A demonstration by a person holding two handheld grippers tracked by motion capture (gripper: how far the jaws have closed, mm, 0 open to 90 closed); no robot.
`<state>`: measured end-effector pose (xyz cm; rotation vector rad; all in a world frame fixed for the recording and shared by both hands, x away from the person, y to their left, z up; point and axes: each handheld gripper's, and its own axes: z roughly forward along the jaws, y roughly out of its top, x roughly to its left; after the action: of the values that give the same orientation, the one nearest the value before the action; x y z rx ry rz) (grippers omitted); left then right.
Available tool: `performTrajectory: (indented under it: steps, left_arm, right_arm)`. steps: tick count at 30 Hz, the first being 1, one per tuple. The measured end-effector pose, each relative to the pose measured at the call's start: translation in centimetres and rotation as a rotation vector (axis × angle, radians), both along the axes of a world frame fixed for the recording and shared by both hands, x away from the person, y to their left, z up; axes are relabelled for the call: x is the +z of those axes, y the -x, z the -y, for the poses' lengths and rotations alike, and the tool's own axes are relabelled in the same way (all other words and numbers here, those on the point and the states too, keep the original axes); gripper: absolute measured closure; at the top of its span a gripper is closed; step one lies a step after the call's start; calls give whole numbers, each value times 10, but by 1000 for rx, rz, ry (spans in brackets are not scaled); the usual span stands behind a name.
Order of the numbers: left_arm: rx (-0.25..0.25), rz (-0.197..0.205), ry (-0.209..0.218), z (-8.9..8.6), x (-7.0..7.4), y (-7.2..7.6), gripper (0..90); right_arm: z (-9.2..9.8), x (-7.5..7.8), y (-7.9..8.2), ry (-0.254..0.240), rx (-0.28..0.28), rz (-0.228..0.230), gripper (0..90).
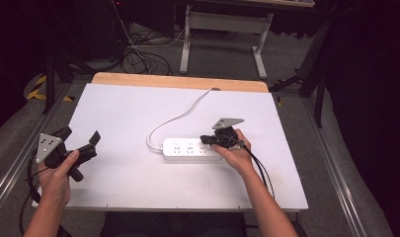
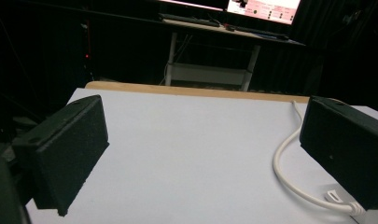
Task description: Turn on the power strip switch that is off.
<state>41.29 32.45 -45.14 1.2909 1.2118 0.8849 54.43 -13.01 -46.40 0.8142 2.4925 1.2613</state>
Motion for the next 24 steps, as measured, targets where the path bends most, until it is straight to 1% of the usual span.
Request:
performTrajectory:
  steps: [3,6,10,15,24]
  left_arm:
    - [1,-1,6,0,0,0,18]
    - [2,-1,6,0,0,0,18]
    - [-1,1,3,0,0,0,20]
    - [-4,-2,1,1,0,0,22]
    - [-5,-2,-4,3,0,1,22]
  right_arm:
    - [-2,-1,-1,3,-7,-4,900]
    - [-2,-1,-1,-3,-12,-19,900]
    - [-2,-1,0,4,-19,-23,900]
    - [-2,-1,0,2,-25,-51,900]
    - [-7,0,3,29,-57,-43,900]
